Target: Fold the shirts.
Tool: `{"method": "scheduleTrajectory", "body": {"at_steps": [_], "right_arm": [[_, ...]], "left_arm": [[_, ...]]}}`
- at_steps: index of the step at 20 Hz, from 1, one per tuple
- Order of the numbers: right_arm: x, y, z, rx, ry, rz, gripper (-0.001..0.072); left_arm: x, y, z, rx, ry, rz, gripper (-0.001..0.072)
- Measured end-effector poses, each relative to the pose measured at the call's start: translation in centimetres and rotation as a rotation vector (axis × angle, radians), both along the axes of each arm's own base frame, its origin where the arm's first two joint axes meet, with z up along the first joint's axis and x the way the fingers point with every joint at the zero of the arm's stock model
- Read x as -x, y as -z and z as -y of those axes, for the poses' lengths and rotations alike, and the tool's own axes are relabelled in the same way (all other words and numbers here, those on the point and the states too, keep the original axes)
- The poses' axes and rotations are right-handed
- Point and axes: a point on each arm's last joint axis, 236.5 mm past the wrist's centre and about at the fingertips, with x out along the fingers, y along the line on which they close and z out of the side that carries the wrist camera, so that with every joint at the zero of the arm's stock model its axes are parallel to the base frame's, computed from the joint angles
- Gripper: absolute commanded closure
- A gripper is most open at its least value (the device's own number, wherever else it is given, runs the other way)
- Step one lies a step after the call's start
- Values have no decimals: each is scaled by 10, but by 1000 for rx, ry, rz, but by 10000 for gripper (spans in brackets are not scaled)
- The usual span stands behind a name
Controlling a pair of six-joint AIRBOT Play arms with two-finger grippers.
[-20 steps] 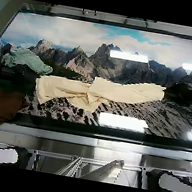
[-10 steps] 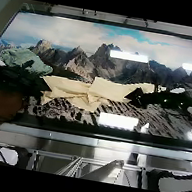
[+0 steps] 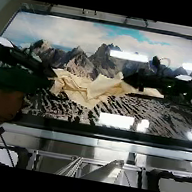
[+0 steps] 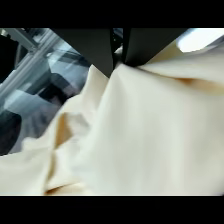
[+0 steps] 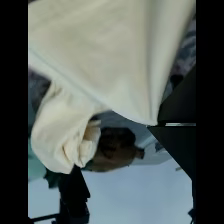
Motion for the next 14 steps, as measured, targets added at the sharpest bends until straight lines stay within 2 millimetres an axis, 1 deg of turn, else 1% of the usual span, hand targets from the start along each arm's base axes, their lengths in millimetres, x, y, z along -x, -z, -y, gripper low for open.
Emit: {"method": "scheduleTrajectory", "body": {"at_steps": [1, 2, 3, 4, 5, 6, 7, 8, 9, 10, 11, 12, 14], "right_arm": [[-2, -39, 6, -42, 6, 78, 698], [-1, -83, 14, -85, 9, 171, 698], [2, -131, 26, -128, 27, 277, 698], [7, -176, 41, -154, 53, 384, 698], [18, -223, 57, -170, 82, 498, 698], [31, -260, 71, -171, 110, 599, 698], [49, -294, 84, -155, 137, 698, 698], [66, -318, 92, -134, 160, 773, 698], [82, -339, 98, -113, 185, 840, 698], [99, -354, 101, -89, 198, 892, 698], [114, -365, 101, -59, 209, 936, 698], [125, -372, 99, -26, 216, 964, 698], [137, -373, 95, 33, 219, 980, 698]], "left_arm": [[-6, -42, 7, 47, 6, 85, 703], [-8, -88, 14, 93, 18, 180, 703], [-5, -143, 21, 140, 34, 301, 703], [2, -192, 25, 174, 47, 416, 701], [15, -238, 28, 189, 64, 527, 693], [30, -280, 28, 188, 70, 640, 691], [48, -319, 29, 179, 70, 753, 686], [66, -355, 28, 156, 59, 862, 686], [83, -383, 27, 133, 44, 953, 686], [102, -410, 28, 106, 31, 1044, 686], [118, -430, 28, 78, 19, 1116, 686], [132, -446, 29, 51, 4, 1177, 686], [152, -470, 31, 7, -19, 1271, 686]]}}
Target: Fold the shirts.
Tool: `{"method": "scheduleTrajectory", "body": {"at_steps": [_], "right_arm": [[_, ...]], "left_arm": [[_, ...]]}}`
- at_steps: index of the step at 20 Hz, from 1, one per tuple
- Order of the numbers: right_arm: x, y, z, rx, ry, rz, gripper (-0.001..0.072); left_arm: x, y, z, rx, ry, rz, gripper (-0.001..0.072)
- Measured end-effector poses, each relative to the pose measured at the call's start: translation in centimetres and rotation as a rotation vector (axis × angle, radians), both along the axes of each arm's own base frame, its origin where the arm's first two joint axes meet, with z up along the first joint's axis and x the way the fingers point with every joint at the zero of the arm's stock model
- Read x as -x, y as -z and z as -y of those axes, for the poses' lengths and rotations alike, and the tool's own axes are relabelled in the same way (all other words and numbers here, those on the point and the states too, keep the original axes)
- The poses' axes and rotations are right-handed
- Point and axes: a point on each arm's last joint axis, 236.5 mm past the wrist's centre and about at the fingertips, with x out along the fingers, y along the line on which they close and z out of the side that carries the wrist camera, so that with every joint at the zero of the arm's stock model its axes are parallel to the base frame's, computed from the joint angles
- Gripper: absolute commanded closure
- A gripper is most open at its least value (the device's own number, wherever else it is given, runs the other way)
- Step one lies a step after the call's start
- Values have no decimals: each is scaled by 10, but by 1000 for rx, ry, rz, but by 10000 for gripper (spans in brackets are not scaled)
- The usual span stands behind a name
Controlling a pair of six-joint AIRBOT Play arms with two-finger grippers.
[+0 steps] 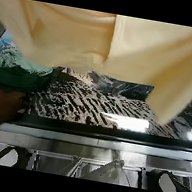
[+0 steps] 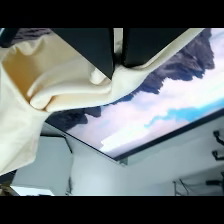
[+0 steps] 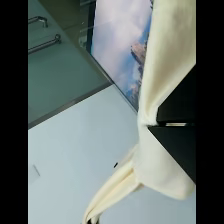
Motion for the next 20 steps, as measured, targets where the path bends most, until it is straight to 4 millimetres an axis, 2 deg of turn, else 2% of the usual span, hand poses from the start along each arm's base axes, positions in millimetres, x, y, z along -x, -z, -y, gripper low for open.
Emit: {"method": "scheduleTrajectory", "body": {"at_steps": [2, 3, 5, 7, 8, 10, 11, 12, 13, 14, 15, 17, 19, 20], "right_arm": [[1, 8, -2, 48, 20, -12, 698], [-2, 15, -3, 71, 27, -31, 698], [-18, 38, -5, 109, 29, -96, 698], [-42, 71, -5, 143, 33, -185, 698], [-58, 94, -5, 163, 42, -243, 698], [-94, 147, -2, 197, 68, -361, 697], [-113, 177, 2, 212, 94, -422, 623], [-132, 204, 8, 217, 120, -475, 286], [-150, 229, 15, 215, 152, -523, 123], [-169, 256, 26, 216, 192, -571, 126], [-185, 280, 38, 210, 229, -618, 126], [-205, 313, 70, 199, 295, -682, 126], [-210, 340, 110, 205, 364, -738, 129], [-208, 354, 131, 218, 392, -769, 130]], "left_arm": [[5, -8, 0, -6, -12, 31, 686], [2, -6, 0, -6, -3, 19, 686], [-15, 10, 0, 9, 50, -51, 686], [-42, 41, 5, 31, 116, -168, 685], [-64, 67, 8, 32, 140, -251, 685], [-112, 141, 14, -8, 145, -449, 686], [-135, 181, 18, -34, 138, -540, 671], [-157, 224, 22, -70, 124, -623, 412], [-180, 266, 25, -105, 101, -693, 217], [-199, 302, 24, -139, 72, -744, -13], [-218, 334, 20, -169, 34, -790, -2], [-245, 378, 5, -197, -38, -869, 1], [-257, 405, -20, -189, -110, -972, 2], [-255, 417, -32, -182, -134, -1035, 2]]}}
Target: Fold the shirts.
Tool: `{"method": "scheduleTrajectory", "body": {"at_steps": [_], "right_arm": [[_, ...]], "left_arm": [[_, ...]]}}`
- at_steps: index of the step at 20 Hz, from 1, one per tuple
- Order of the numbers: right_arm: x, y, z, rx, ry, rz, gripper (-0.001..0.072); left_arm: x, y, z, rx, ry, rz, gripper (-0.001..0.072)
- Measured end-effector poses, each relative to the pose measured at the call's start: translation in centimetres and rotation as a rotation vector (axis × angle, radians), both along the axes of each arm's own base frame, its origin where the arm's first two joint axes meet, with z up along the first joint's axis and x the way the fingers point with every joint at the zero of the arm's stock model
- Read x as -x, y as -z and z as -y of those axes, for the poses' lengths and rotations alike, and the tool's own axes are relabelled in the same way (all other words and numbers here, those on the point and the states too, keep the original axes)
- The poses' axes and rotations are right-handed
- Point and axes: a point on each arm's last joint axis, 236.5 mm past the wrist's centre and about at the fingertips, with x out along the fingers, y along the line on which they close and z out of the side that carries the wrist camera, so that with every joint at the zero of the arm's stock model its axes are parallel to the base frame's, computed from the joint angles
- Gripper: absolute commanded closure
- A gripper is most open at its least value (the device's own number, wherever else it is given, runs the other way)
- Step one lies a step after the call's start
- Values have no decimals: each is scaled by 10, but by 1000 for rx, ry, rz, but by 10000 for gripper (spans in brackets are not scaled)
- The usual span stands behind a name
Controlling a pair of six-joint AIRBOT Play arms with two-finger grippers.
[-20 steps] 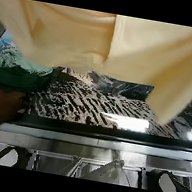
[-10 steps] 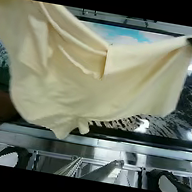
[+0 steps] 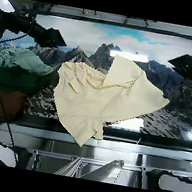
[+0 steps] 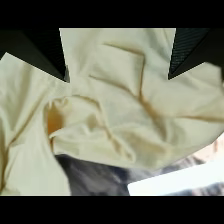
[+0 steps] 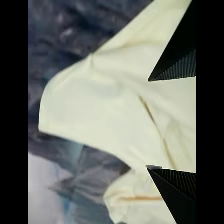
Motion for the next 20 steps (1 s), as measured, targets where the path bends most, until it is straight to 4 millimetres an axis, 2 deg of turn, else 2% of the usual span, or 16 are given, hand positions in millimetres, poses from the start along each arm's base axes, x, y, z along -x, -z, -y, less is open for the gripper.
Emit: {"method": "scheduleTrajectory", "body": {"at_steps": [2, 4, 6, 9, 12, 15, 17, 20], "right_arm": [[11, 33, 39, 39, 34, -84, 138], [28, 71, 66, 40, 45, -195, 138], [45, 111, 78, 7, 33, -307, 139], [66, 160, 82, -52, -1, -445, 140], [76, 178, 75, -116, -39, -506, 140], [83, 186, 70, -133, -83, -527, 140], [86, 188, 63, -142, -113, -536, 140], [87, 189, 53, -144, -149, -541, 140]], "left_arm": [[21, 21, -13, 16, -22, -147, 2], [57, 42, -11, 39, -18, -310, 2], [99, 55, 2, 57, 4, -437, 2], [173, 79, 23, 37, 38, -607, 4], [245, 103, 37, -9, 56, -737, 20], [295, 128, 43, -66, 48, -816, 20], [315, 145, 45, -100, 37, -851, 21], [320, 166, 55, -125, 35, -872, 21]]}}
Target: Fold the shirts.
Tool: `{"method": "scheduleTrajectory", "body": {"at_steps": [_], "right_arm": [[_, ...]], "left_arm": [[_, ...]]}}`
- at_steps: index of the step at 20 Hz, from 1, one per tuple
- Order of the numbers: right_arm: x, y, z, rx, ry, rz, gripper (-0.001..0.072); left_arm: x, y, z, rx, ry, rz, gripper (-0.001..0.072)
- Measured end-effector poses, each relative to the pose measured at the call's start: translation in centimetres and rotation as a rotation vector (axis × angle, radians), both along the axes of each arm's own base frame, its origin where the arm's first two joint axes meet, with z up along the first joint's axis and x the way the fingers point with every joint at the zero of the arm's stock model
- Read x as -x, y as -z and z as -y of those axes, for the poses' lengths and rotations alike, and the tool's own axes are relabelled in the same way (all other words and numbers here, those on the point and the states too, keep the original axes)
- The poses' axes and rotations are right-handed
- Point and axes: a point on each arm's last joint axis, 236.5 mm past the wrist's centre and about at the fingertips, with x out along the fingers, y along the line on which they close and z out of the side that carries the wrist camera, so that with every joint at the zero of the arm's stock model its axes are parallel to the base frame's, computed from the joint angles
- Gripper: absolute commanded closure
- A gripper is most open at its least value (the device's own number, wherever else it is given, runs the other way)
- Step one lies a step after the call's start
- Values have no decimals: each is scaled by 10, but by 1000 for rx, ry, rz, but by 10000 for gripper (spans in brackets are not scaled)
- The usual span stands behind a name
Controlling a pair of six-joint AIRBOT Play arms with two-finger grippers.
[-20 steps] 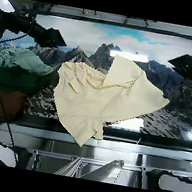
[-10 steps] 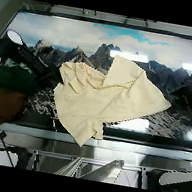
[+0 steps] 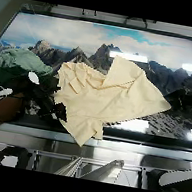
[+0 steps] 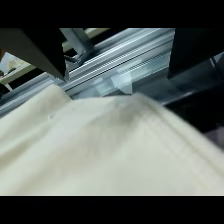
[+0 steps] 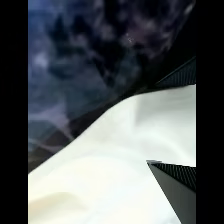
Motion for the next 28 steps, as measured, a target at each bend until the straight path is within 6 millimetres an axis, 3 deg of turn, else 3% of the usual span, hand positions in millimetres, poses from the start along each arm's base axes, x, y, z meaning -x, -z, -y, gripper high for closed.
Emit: {"method": "scheduleTrajectory", "body": {"at_steps": [4, 5, 6, 7, 9, 11, 14, 23, 25, 26, 28], "right_arm": [[6, -3, -16, -30, -60, -11, 141], [10, -4, -19, -39, -77, -21, 154], [16, -4, -21, -43, -104, -34, 332], [26, -1, -20, -32, -137, -62, 447], [41, -1, -21, -36, -195, -96, 478], [54, -1, -20, -33, -242, -127, 700], [66, -9, -21, -50, -279, -156, 699], [66, -47, -24, -68, -248, -145, 700], [61, -74, -35, -121, -234, -102, 700], [54, -98, -43, -160, -223, -41, 699], [37, -163, -61, -253, -193, 144, 700]], "left_arm": [[-29, 11, 23, 28, 29, 42, 403], [-39, 14, 25, 28, 39, 67, 609], [-57, 18, 28, 22, 32, 122, 685], [-69, 19, 29, 24, 30, 157, 685], [-91, 18, 30, 21, 19, 228, 685], [-104, 14, 24, 13, 19, 279, 685], [-113, 6, 8, 1, 14, 320, 685], [-95, -36, -50, 56, -132, 344, 685], [-101, -61, -53, 107, -154, 406, 686], [-110, -82, -52, 143, -167, 467, 686], [-134, -149, -49, 231, -194, 654, 685]]}}
